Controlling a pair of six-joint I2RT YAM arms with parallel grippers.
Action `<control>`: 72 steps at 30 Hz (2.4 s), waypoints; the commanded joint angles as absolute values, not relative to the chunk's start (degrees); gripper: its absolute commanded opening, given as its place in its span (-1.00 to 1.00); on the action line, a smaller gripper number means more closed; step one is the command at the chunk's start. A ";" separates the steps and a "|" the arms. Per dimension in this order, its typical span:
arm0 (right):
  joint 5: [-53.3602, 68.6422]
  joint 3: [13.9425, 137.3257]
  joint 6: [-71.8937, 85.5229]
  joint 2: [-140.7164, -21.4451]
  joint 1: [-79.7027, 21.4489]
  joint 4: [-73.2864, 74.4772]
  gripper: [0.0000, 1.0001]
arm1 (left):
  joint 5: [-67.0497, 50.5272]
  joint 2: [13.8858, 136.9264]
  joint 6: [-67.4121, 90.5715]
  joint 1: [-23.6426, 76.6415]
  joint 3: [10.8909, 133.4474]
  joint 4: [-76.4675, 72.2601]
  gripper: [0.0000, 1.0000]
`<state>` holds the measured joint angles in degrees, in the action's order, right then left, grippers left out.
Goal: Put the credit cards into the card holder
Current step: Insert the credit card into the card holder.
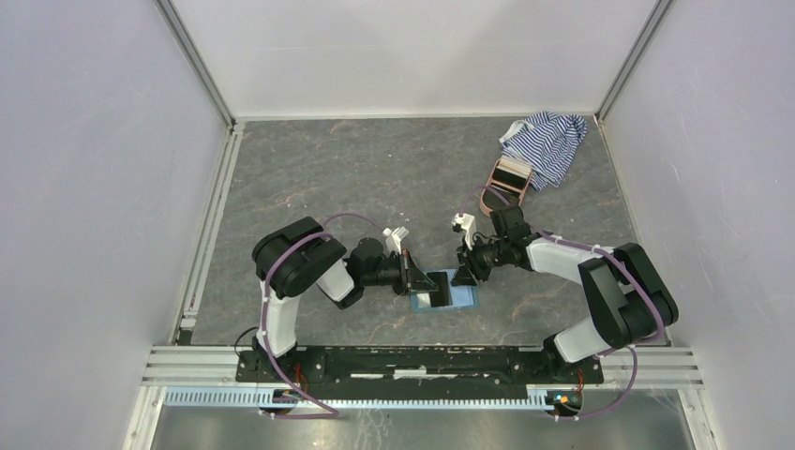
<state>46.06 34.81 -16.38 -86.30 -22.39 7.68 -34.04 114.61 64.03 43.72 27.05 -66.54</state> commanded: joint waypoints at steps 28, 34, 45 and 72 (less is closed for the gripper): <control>38.85 36.47 -18.98 -83.76 -22.70 9.85 -0.25 | -36.11 113.01 64.32 44.30 31.14 -51.95 -0.96; 39.59 36.56 -18.98 -83.89 -22.75 9.85 -0.25 | -37.43 114.57 65.10 44.30 32.67 -52.03 -0.96; 41.92 36.30 -19.50 -81.56 -22.70 9.67 -0.22 | -36.63 117.30 65.50 44.38 34.32 -52.86 -0.92; 41.38 36.65 -19.52 -82.66 -22.70 10.20 -0.22 | -22.68 99.98 48.87 45.35 41.62 -12.37 -0.12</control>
